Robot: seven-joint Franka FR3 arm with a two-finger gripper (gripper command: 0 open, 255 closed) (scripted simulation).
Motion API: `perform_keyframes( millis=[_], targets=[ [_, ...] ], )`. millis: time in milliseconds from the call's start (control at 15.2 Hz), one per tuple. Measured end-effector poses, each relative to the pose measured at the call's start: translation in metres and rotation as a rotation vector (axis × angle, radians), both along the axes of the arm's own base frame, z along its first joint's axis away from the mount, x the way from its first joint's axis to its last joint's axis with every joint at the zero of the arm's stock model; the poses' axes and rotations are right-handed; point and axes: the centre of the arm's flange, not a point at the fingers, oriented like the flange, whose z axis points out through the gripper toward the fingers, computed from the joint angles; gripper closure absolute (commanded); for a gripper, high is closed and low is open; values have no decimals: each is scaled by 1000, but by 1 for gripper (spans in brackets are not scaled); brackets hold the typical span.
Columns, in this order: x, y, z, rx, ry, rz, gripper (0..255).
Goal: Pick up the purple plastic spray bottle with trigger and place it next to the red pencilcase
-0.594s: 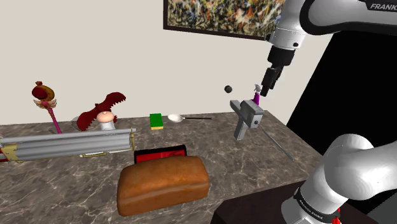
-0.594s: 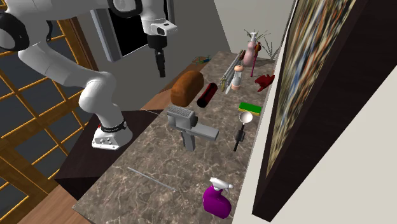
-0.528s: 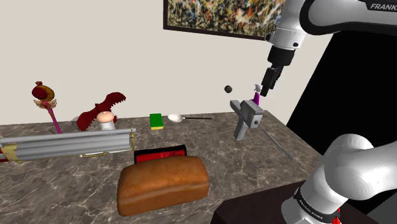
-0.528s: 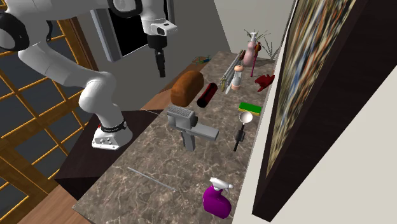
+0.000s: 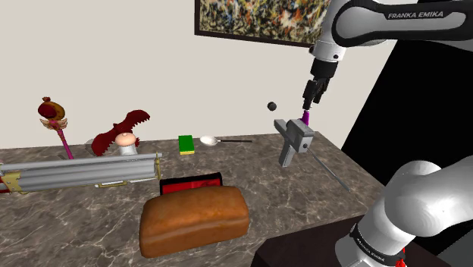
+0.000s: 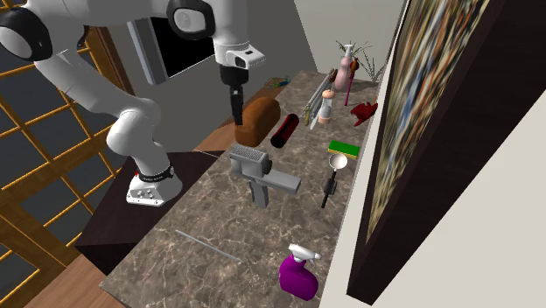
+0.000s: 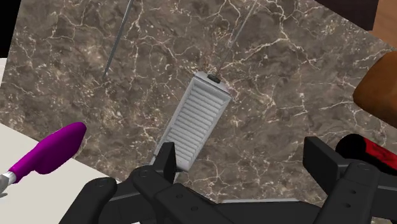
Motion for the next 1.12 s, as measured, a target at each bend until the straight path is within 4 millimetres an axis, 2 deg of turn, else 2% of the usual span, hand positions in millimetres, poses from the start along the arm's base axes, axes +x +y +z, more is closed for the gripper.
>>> perform_keyframes(
  millis=[462, 660, 1122],
  targets=[
    [48, -79, -18, -2, 19, -88, 0],
    [62, -110, -30, -2, 27, -126, 0],
    [100, -199, -55, -6, 46, -215, 0]
  ],
)
